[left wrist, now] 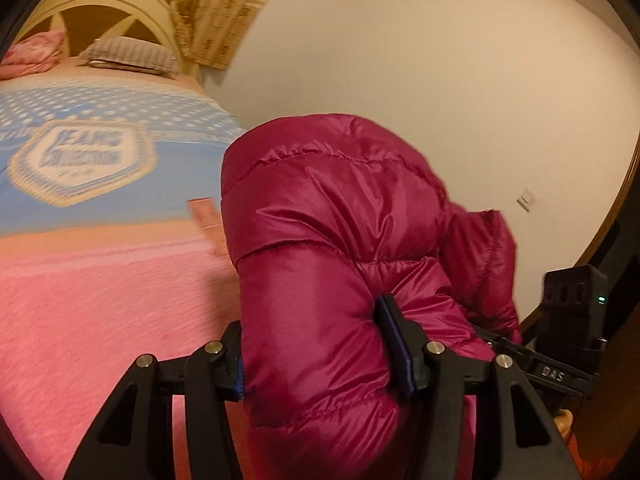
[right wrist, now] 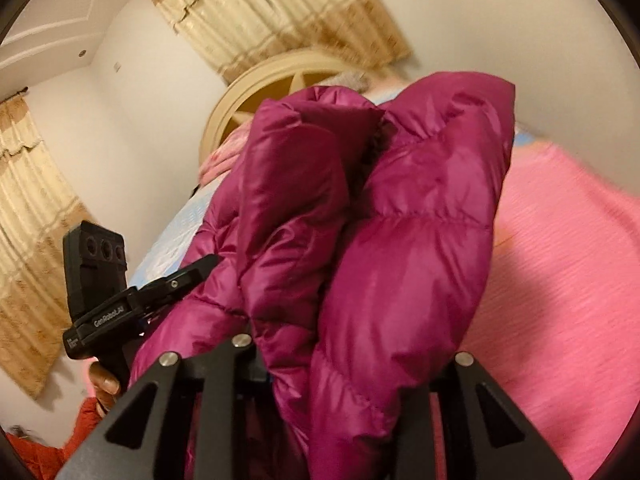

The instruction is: Fold large clothes

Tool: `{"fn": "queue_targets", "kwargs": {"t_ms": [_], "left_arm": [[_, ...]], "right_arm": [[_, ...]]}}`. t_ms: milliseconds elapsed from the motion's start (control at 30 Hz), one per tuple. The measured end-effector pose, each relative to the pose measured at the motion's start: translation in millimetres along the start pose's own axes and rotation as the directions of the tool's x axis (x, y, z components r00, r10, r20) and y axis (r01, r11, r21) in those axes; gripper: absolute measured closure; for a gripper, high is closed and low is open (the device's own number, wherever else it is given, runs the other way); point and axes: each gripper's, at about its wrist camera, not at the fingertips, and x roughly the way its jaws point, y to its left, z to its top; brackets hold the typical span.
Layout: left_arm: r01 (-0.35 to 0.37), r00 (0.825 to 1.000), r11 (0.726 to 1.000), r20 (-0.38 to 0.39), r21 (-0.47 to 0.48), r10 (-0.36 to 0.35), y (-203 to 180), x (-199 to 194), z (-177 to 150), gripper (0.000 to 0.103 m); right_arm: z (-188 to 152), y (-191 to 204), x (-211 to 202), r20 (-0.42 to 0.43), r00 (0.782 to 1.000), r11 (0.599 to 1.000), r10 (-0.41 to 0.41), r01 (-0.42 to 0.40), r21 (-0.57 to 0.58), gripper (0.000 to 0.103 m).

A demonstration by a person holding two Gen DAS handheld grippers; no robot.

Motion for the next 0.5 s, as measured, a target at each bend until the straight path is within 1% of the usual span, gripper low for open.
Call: {"fn": "queue_targets", "kwargs": {"t_ms": [100, 233, 333, 500], "left_arm": [[-0.01, 1.0, 1.0, -0.027, 0.012, 0.01, -15, 34, 11, 0.048], [-0.049, 0.997, 0.998, -0.056, 0.03, 0.051, -22, 69, 22, 0.048], [-0.073, 0.994, 0.997, -0.074, 0.022, 0.074, -23, 86, 26, 0.048], [-0.071, 0.994, 0.997, -0.083, 0.031, 0.073, -32, 100, 27, 0.047]], "right_arm": [[15, -20, -12, 0.045, 0.996, 0.997, -0.076, 0.076, -0.005, 0.072], [31, -48, -6, 0.062, 0.99, 0.992, -0.126, 0.125, 0.026, 0.072], [38, -69, 4, 0.059, 0.99, 0.991, -0.129, 0.126, 0.049, 0.072], [43, -76, -3, 0.065, 0.992, 0.993, -0.105, 0.102, 0.055, 0.072]]}}
